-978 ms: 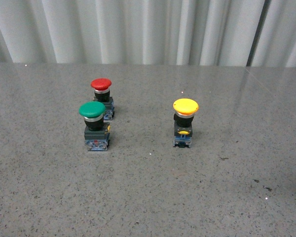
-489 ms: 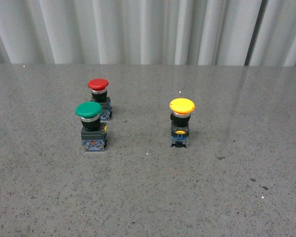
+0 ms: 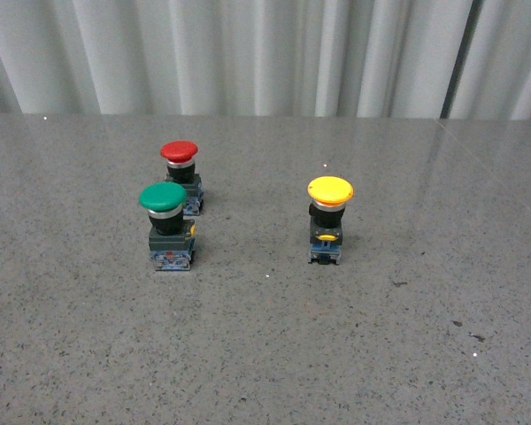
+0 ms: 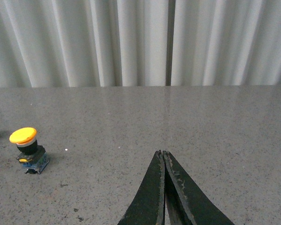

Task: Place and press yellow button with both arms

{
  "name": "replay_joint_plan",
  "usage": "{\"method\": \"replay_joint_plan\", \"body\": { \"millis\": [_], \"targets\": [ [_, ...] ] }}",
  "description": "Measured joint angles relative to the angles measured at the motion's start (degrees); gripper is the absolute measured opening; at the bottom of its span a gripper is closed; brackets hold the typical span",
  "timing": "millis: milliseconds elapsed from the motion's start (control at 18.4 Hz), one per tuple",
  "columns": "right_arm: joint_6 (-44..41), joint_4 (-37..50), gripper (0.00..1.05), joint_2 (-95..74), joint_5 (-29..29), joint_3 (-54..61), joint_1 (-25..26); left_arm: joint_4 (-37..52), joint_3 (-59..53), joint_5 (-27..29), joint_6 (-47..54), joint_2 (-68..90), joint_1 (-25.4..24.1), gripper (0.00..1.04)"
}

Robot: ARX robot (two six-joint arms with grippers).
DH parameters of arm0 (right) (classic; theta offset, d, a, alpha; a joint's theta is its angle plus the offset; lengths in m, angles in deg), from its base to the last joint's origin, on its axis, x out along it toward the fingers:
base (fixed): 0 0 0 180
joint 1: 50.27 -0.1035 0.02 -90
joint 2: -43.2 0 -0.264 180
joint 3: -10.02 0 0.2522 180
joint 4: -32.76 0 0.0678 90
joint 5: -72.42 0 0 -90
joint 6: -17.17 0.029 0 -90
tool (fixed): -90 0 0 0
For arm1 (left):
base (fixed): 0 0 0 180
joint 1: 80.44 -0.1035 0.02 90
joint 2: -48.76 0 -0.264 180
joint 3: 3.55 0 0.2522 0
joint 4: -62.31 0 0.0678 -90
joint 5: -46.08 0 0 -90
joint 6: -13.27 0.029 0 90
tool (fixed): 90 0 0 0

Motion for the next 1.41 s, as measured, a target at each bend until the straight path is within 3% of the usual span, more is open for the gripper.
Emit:
{"method": "replay_joint_plan", "body": {
  "millis": [380,489,815,1033,1196,1304,1413],
  "targets": [
    [0.0,-1.7,0.02,5.7,0.0,3.3,0.0,0.0,0.0,0.0,0.0,0.0,0.0,0.98],
    [0.0,-12.0,0.02,13.5,-0.1,3.7,0.0,0.0,0.0,0.0,0.0,0.0,0.0,0.98],
    [0.0,-12.2,0.02,15.8,0.0,3.7,0.0,0.0,0.0,0.0,0.0,0.0,0.0,0.98],
    [0.0,-12.2,0.52,15.8,0.0,3.7,0.0,0.0,0.0,0.0,0.0,0.0,0.0,0.98],
    [-0.1,-12.2,0.83,15.8,0.0,3.7,0.0,0.0,0.0,0.0,0.0,0.0,0.0,0.98],
    [0.0,-12.2,0.99,15.8,0.0,3.7,0.0,0.0,0.0,0.0,0.0,0.0,0.0,0.98],
    [0.0,-12.2,0.97,15.8,0.0,3.7,0.0,0.0,0.0,0.0,0.0,0.0,0.0,0.98]
  ]
}}
